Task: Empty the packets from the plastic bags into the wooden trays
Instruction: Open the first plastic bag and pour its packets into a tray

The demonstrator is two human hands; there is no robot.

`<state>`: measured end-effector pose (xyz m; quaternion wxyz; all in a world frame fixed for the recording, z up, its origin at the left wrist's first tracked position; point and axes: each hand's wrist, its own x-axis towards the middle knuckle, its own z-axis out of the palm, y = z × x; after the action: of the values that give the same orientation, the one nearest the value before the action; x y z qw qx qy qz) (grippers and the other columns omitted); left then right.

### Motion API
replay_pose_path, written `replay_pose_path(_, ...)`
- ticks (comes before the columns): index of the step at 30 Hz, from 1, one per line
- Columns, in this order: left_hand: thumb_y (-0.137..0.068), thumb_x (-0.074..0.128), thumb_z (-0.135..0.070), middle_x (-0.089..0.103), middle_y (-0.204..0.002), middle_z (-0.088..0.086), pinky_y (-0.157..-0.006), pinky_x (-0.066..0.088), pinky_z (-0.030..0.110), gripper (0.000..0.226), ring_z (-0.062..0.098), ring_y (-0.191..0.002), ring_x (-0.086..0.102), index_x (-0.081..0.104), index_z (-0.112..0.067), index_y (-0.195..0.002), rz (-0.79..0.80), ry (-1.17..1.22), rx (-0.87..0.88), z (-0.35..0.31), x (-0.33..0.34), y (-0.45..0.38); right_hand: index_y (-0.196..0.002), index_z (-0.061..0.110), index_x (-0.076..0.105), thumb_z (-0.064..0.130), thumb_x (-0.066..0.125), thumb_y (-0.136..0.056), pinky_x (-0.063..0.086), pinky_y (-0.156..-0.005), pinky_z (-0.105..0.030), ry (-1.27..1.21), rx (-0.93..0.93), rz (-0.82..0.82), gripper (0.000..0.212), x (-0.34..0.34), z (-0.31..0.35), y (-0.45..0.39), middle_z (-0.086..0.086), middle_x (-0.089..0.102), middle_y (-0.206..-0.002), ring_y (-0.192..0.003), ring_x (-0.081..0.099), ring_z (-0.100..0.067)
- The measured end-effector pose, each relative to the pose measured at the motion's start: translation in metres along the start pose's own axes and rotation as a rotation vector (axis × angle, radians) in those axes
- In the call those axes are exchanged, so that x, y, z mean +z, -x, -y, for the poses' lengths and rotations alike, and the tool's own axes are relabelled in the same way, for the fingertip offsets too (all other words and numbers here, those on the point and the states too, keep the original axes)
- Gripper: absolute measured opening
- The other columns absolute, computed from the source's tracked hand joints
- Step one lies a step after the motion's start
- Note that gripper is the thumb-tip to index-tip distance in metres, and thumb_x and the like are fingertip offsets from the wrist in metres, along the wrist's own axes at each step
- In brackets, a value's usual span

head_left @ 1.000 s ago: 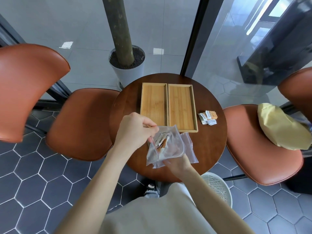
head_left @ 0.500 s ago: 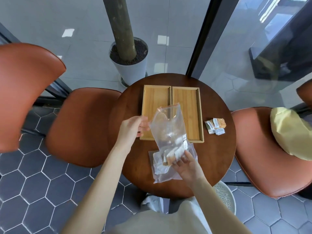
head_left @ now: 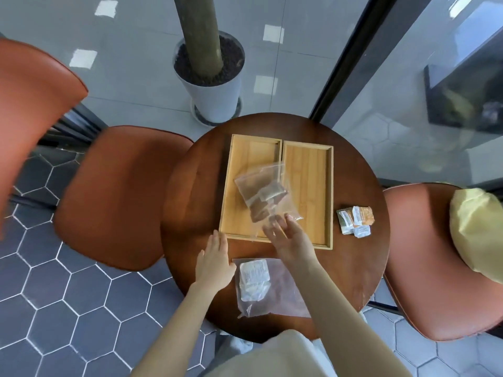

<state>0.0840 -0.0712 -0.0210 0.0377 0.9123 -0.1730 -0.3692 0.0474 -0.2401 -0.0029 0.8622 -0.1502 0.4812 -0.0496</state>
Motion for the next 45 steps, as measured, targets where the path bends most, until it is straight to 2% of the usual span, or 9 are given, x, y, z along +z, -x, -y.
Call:
replay_pose_path(15,-0.093,0.044,-0.038,-0.005,-0.158,0.011,-0.116,0.020,0.044,0.074,0.027,-0.146,0.002,0.000,-0.013,-0.147,0.024,0.003,-0.014,0.000,0.003,-0.003,-0.101,0.001,0.060,0.009,0.054,-0.090,0.054,-0.087,-0.043,0.317,-0.091,0.201,0.014,0.082,0.026,0.040,-0.013,0.069,-0.092,-0.092,0.068,-0.026)
replay_pose_path(24,-0.094,0.042,-0.035,-0.004,-0.158,0.011,-0.116,0.019,0.044,0.071,0.026,-0.146,0.001,0.001,-0.013,-0.147,0.062,0.055,-0.010,0.002,0.000,-0.004,-0.093,0.002,0.061,0.006,0.053,-0.090,0.061,-0.066,-0.036,0.171,-0.041,0.165,0.009,0.059,0.032,0.080,-0.013,0.072,-0.082,-0.079,0.073,-0.025)
replay_pose_path(28,-0.094,0.040,-0.018,0.024,-0.154,0.015,-0.113,0.024,0.041,0.047,0.027,-0.143,0.019,0.034,-0.006,-0.140,-0.020,0.579,-0.058,0.005,-0.016,-0.003,-0.091,0.003,0.059,0.005,0.052,-0.089,0.060,-0.057,-0.032,0.076,-0.048,0.125,0.008,0.036,0.033,0.099,-0.013,0.072,-0.074,-0.072,0.073,-0.024)
replay_pose_path(30,-0.097,0.035,-0.021,0.047,-0.138,0.015,-0.104,0.034,0.037,0.038,0.028,-0.131,0.041,0.049,-0.003,-0.128,-0.100,1.079,-0.180,0.007,-0.029,0.003,-0.084,0.003,0.061,0.005,0.053,-0.088,0.059,-0.055,-0.030,0.097,-0.059,0.119,0.009,0.024,0.033,0.105,-0.013,0.073,-0.070,-0.068,0.073,-0.022)
replay_pose_path(33,-0.094,0.027,-0.051,0.056,-0.128,0.015,-0.099,0.044,0.039,0.062,0.031,-0.122,0.052,0.049,-0.005,-0.129,0.236,1.979,-0.252,0.018,-0.043,0.011,-0.084,0.002,0.063,0.006,0.056,-0.083,0.060,-0.057,-0.027,0.176,-0.033,0.100,0.008,0.004,0.032,0.110,-0.013,0.073,-0.070,-0.063,0.072,-0.019)
replay_pose_path(35,-0.085,0.026,-0.068,0.060,-0.126,0.017,-0.085,0.055,0.037,0.077,0.031,-0.117,0.058,0.054,-0.008,-0.125,0.416,2.147,-0.186,0.028,-0.047,0.018,-0.085,0.001,0.064,0.006,0.055,-0.086,0.059,-0.056,-0.025,0.298,-0.028,0.077,0.010,-0.010,0.032,0.109,-0.011,0.072,-0.070,-0.060,0.070,-0.017)
replay_pose_path(38,-0.083,0.035,-0.067,0.067,-0.117,0.013,-0.074,0.059,0.031,0.069,0.026,-0.108,0.064,0.061,-0.012,-0.117,0.424,1.948,-0.161,0.033,-0.047,0.027,-0.086,0.003,0.063,0.007,0.054,-0.088,0.057,-0.060,-0.028,0.502,-0.075,0.043,0.010,-0.030,0.036,0.108,-0.010,0.069,-0.071,-0.059,0.068,-0.017)
replay_pose_path(41,-0.083,0.062,-0.033,0.070,-0.109,0.010,-0.072,0.057,0.028,0.036,0.019,-0.092,0.071,0.064,-0.013,-0.113,0.267,1.543,-0.099,0.036,-0.042,0.035,-0.086,0.006,0.062,0.015,0.056,-0.088,0.056,-0.060,-0.033,0.673,-0.139,0.009,0.010,-0.039,0.035,0.109,-0.009,0.066,-0.066,-0.059,0.066,-0.019)
replay_pose_path(45,-0.080,0.067,-0.007,0.073,-0.097,0.009,-0.072,0.059,0.025,0.035,0.021,-0.087,0.072,0.061,-0.010,-0.115,0.176,1.392,-0.060,0.048,-0.033,0.054,-0.088,0.007,0.071,0.022,0.064,-0.084,0.053,-0.055,-0.027,0.773,-0.278,-0.088,0.017,-0.041,0.025,0.109,-0.009,0.064,-0.066,-0.059,0.061,-0.018)
